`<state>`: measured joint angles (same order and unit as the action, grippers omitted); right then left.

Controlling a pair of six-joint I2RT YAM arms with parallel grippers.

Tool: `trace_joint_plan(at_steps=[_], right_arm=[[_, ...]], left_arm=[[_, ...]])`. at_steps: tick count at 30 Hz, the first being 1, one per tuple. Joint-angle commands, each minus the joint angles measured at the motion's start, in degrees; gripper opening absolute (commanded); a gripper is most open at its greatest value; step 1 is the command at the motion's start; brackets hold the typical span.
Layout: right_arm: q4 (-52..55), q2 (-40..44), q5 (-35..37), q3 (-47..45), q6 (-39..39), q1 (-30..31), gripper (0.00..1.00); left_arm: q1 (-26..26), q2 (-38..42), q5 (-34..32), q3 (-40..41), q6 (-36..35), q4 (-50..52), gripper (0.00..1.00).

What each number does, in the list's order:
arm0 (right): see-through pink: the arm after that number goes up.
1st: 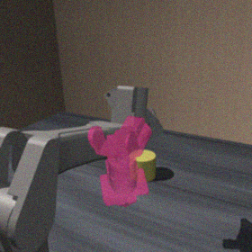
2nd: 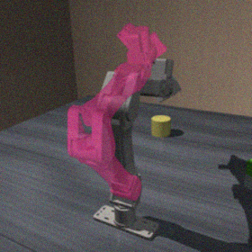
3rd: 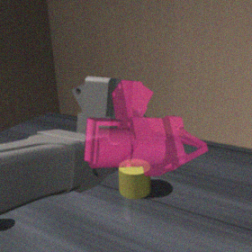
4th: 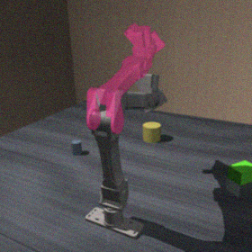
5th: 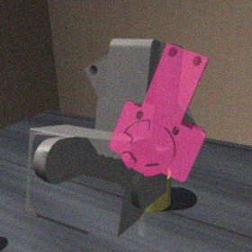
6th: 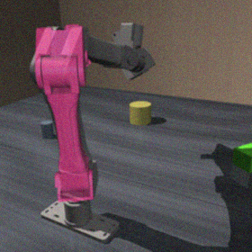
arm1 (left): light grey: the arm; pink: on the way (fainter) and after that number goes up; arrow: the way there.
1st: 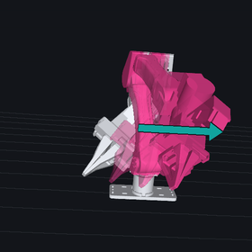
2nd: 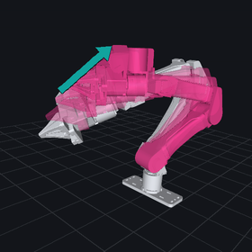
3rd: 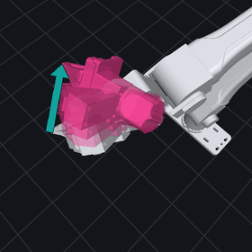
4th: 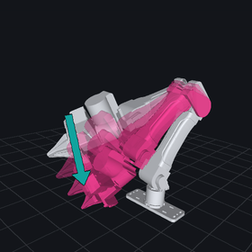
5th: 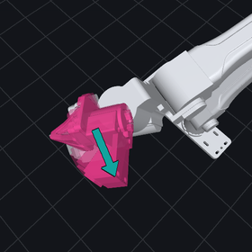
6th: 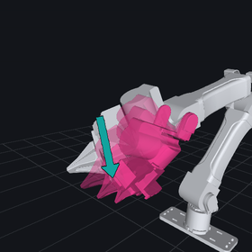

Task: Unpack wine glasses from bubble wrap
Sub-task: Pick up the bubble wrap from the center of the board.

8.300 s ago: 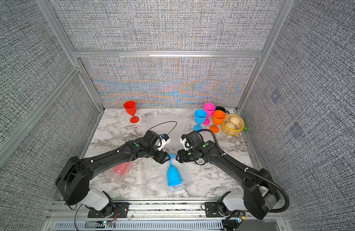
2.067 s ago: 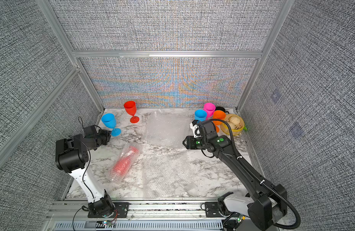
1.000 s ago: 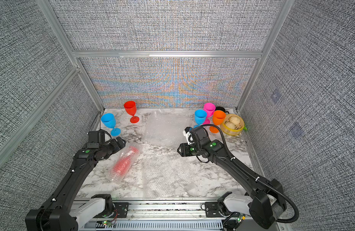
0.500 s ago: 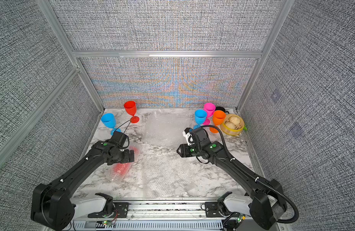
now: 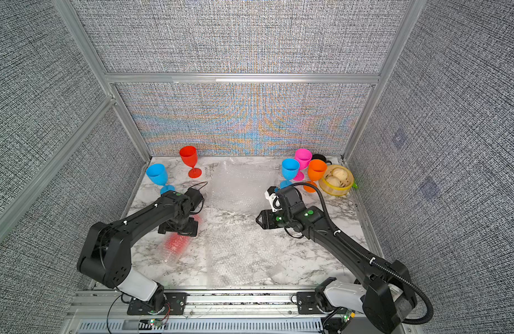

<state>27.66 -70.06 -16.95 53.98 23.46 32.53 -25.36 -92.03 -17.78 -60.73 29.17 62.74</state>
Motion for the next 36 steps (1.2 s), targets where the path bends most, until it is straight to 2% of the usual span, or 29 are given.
trace_joint_plan(at_steps=[1,8,10,14,23,26,28,36], right_arm=[[-1.09,0.15,-0.36,-0.16,-0.16,-0.28,0.58],[-1.12,-0.07,-0.61,-0.2,-0.66,-0.97,0.58],[-1.2,-0.36,-0.89,-0.19,-0.64,-0.98,0.58],[-1.29,-0.75,-1.11,-0.19,-0.45,-0.94,0.58],[-1.12,-0.91,-1.77,0.41,-0.4,-0.98,0.58],[-0.99,-1.43,-1.72,0.45,-0.39,-0.97,0.58],[-1.03,-1.71,-1.72,0.39,-0.37,-0.98,0.58],[-2.17,-1.78,-2.1,-0.15,1.11,-0.89,0.58]], left_arm=[[-0.19,-1.92,2.82,0.82,2.55,3.02,1.0],[0.06,-3.84,10.22,1.36,6.24,1.19,1.0],[0.2,-3.72,15.38,1.23,7.07,-0.29,1.0],[0.35,-3.51,19.85,1.21,9.9,-2.06,1.0],[4.16,-1.95,22.08,6.04,11.93,-8.31,0.96],[4.27,-3.2,22.28,6.14,11.48,-8.52,0.96],[4.25,-2.96,22.48,6.43,11.18,-9.06,1.0],[4.23,2.2,22.42,9.54,10.12,-13.34,1.0]])
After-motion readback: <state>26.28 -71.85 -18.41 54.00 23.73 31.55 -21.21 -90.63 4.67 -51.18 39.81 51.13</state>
